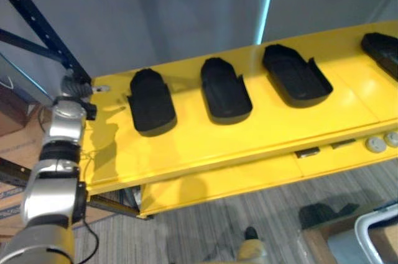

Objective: Walk over and take plastic housings, then place them on the shelf

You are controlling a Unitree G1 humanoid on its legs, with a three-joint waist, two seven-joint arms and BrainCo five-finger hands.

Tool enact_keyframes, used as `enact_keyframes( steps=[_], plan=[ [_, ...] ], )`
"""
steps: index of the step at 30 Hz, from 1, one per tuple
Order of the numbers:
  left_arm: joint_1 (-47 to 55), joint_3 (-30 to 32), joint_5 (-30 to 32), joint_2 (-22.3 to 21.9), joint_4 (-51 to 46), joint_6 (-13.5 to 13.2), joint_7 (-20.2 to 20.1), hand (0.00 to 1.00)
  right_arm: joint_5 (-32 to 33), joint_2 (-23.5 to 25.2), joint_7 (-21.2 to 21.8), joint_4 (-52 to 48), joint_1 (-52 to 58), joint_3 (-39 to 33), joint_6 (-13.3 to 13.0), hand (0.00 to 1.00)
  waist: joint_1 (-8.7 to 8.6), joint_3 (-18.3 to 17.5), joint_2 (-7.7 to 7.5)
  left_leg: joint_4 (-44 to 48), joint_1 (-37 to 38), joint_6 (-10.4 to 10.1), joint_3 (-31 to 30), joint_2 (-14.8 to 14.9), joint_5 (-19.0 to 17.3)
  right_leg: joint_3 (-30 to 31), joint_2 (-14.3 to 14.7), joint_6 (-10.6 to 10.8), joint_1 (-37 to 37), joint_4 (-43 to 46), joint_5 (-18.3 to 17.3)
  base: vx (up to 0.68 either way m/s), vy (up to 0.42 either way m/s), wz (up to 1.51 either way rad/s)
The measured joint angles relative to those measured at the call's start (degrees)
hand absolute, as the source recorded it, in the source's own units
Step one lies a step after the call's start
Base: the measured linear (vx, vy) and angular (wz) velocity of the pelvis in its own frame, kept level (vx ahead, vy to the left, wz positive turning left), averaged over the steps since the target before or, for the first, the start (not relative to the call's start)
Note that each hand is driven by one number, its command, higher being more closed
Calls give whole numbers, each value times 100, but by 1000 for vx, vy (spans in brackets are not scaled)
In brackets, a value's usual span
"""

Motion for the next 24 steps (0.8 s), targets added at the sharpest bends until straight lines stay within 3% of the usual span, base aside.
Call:
enact_keyframes(
  steps=[3, 4, 6, 8, 11, 14, 17, 18, 20, 21, 23, 24],
  plan=[
    [-71, 18, -856, 25, -1576, -878, 83, 0, -11, -23, -222, -14, -166, 0, -82, 0, 225, -82, -43, -3, -21, 2, -141, 1, 3, -71, -9, -15, 114, 0, -24, 2, -5, 19],
    [-68, 32, -934, 24, -1805, -940, 77, 0, -11, -23, -240, -13, -188, 0, -82, 0, 240, -103, -46, -3, -38, 2, -172, 1, 3, -96, -14, -12, 123, 0, -35, 16, -14, 37],
    [206, 349, -1422, 9, -3726, -1415, -47, 0, -43, -37, -272, 9, -353, -2, -81, 0, 332, -302, -61, -9, -98, 4, -362, 4, 24, -304, -25, -7, 188, 1, -103, 41, -18, 39],
    [631, 771, -1557, -42, -4664, -1676, -141, 0, -167, -65, -277, 48, -447, -1, -71, 0, 436, -444, -6, -9, -110, 0, -419, 11, 26, -362, -24, -18, 240, 0, -128, 46, -13, 22],
    [1173, 1241, -1579, -111, -5502, -2068, -388, 0, -312, -88, -325, 238, -488, 7, 11, 0, 564, -578, 21, -31, -164, -15, -685, 11, 40, -651, -35, -22, 412, -6, -231, 4, -17, 42],
    [1583, 1791, -1553, -254, -6118, -2538, -483, 0, -453, -89, -383, 419, -530, 18, 161, 0, 821, -653, -27, -40, -203, -8, -899, 13, 96, -845, -34, -12, 502, -10, -272, -4, -19, 36],
    [1773, 2274, -825, -268, -6218, -3448, 150, 0, -463, -80, -390, 539, -634, 151, 230, 0, 970, -745, -158, -43, -225, -10, -1013, 13, 127, -962, -27, -28, 577, -50, -300, -18, -10, 22],
    [1785, 2388, -644, -269, -6242, -3608, 294, 0, -465, -80, -392, 563, -641, 165, 233, 0, 980, -768, -183, -44, -255, -7, -1023, 13, 131, -968, -27, -28, 577, -54, -299, -19, -2, 9],
    [1934, 2893, 362, -305, -6424, -4097, 1146, 0, -465, -59, -452, 665, -760, 285, 288, 0, 1020, -835, -272, -45, -292, -3, -1110, 6, 153, -1006, -27, -26, 575, -63, -297, 4, 1, 10],
    [1995, 3016, 697, -345, -6450, -4199, 1443, 0, -465, -50, -494, 687, -761, 316, 306, 0, 1027, -850, -293, -45, -292, -4, -1116, 6, 154, -1013, -27, -25, 579, -64, -297, 14, 1, 8],
    [2312, 3484, 1789, -549, -6563, -4449, 2718, 0, -472, -38, -531, 777, -755, 379, 430, 0, 1088, -893, -326, -45, -318, -6, -1160, 6, 163, -1087, -24, -26, 612, -82, -297, 9, -1, 12],
    [2406, 3620, 1970, -563, -6605, -4469, 2988, 0, -476, -29, -544, 785, -755, 380, 451, 0, 1088, -895, -329, -45, -324, -5, -1176, 6, 167, -1114, -21, -26, 630, -92, -297, 9, -3, 17]
  ],
)
